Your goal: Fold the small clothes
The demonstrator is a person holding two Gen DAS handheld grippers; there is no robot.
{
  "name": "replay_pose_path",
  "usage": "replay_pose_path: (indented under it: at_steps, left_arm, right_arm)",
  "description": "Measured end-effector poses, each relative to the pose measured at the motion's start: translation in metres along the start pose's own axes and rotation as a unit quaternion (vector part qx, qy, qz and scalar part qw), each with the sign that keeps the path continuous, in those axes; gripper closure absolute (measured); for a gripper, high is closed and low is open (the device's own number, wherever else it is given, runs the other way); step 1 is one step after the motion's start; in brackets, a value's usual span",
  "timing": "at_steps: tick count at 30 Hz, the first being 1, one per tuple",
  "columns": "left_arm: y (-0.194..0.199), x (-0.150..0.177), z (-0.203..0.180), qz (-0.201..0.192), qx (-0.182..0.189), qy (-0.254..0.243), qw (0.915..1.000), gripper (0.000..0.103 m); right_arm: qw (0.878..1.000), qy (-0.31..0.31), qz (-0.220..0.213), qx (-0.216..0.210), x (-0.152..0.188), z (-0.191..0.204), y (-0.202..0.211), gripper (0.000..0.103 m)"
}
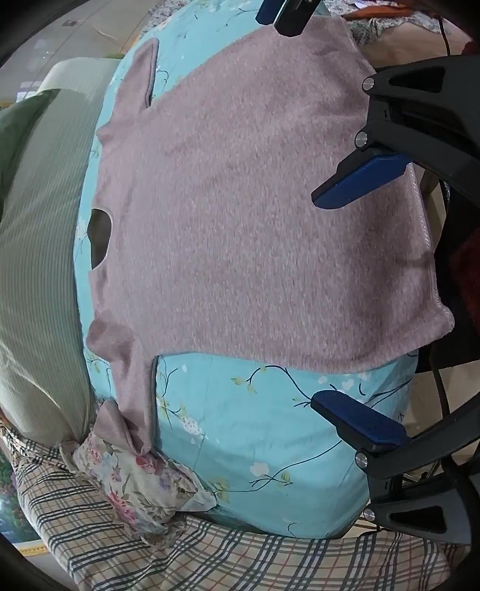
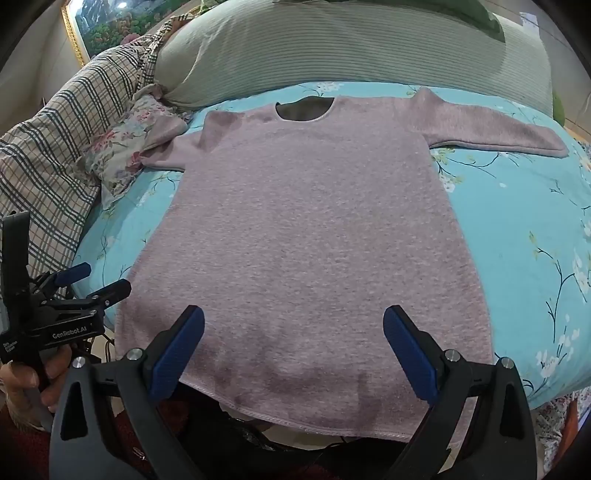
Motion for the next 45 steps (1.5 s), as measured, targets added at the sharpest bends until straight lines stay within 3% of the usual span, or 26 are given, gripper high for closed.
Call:
replay_pose_path:
  at_steps: [37, 45]
  left_arm:
    - [0.0008, -0.0036, -0.0045, 0.002, 0.003, -0.008, 1.0, 0.004]
    - [-0.0034, -0.0033, -0.0037, 0.017, -0.007, -0.016, 0.9997, 0.004]
  right_arm:
    - [1.0, -0.012, -0.007, -0.009, 0.0028, 0.0017, -0.0011, 0.005]
    - [1.0, -0.014, -0.001, -0.01, 0.0019, 0.0008, -0.0059, 0.006]
Point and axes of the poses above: each gripper's, at about its wrist camera, not at the fingertips, and y roughly against the way its jaws point, z to its left, x to its underside, the point moved 7 cm from there along -y, roughly the way its jaws point, and after that the axes turned 7 degrees about y, right-handed, at the moved point
